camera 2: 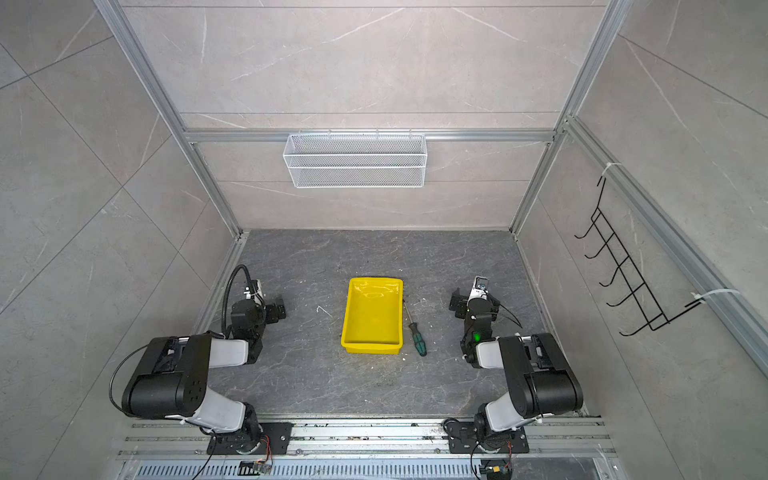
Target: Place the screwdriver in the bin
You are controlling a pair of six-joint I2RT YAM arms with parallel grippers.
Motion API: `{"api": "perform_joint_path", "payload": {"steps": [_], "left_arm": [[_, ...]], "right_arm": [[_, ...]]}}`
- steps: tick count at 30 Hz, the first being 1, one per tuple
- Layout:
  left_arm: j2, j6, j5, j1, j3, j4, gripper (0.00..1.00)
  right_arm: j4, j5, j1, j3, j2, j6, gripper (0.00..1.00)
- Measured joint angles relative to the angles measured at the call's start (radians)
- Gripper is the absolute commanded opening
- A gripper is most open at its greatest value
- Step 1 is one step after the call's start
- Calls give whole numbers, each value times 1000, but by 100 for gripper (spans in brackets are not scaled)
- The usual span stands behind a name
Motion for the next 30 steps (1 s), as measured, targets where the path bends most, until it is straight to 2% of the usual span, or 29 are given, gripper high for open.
{"api": "perform_joint_path", "payload": {"steps": [30], "left_arm": [[0, 0, 4, 9, 0, 0, 100]], "right_arm": [[-6, -11, 0, 0, 0, 0, 100]]}}
